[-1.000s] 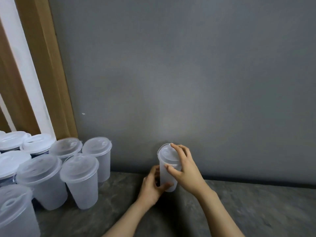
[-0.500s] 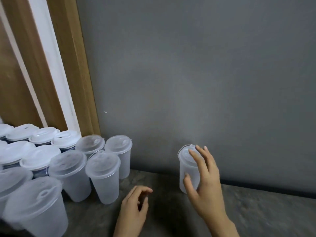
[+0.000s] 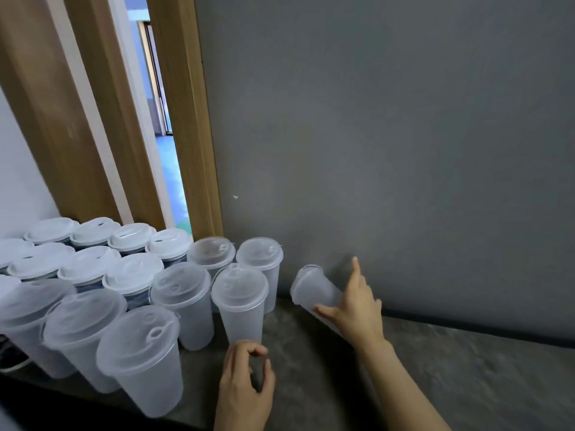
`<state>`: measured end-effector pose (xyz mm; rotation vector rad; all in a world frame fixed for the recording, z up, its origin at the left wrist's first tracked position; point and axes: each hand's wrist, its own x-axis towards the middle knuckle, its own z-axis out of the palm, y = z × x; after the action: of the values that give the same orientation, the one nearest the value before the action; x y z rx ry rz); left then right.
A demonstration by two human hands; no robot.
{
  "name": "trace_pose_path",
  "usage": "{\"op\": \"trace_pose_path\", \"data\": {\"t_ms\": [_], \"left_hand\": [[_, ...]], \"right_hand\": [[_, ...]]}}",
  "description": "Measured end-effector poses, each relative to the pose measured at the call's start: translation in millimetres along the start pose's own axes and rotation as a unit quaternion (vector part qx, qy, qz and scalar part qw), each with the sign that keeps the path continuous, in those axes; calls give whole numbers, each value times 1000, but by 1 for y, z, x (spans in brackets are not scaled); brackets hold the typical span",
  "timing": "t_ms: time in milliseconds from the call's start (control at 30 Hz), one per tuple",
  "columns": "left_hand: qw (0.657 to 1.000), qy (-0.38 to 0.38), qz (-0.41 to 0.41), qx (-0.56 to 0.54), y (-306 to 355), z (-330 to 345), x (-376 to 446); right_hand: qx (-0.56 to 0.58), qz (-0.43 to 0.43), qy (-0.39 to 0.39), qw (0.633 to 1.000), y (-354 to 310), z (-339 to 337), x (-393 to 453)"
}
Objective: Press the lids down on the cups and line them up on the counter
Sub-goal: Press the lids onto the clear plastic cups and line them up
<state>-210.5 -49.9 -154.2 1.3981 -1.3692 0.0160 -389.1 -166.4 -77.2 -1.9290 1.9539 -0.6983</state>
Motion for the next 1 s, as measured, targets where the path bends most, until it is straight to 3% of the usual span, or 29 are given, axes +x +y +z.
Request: {"op": "trace_pose_path", "data": {"t_ms": [100,200,267,367,467,567,700,1000], "left_hand": [[999,-31,-19,-2,-2,3,2],[998,-47,-48,-2,-1,5,2],[997,-62,-53,-4,0,6,5],[994,-90,-64,-19,2,13,12],[991,-121,-57,-12,9,20,18],[984,-172,-37,1,14,22,17],[979,-202,-2,20,15,20,14],[973,-225,21,51,19,17,13]], "right_hand": [[-115,-48,37,992,3,27,9],[-136,-66,62,987,13,32,13],[-71,-71,104,990,24,30,8],[137,-74,122,980,37,24,-4],[307,-61,107,944,45,18,-16],[407,-66,82,907,54,17,-23],[428,-62,61,900,61,21,-28],[384,-13,43,922,66,22,-35]]}}
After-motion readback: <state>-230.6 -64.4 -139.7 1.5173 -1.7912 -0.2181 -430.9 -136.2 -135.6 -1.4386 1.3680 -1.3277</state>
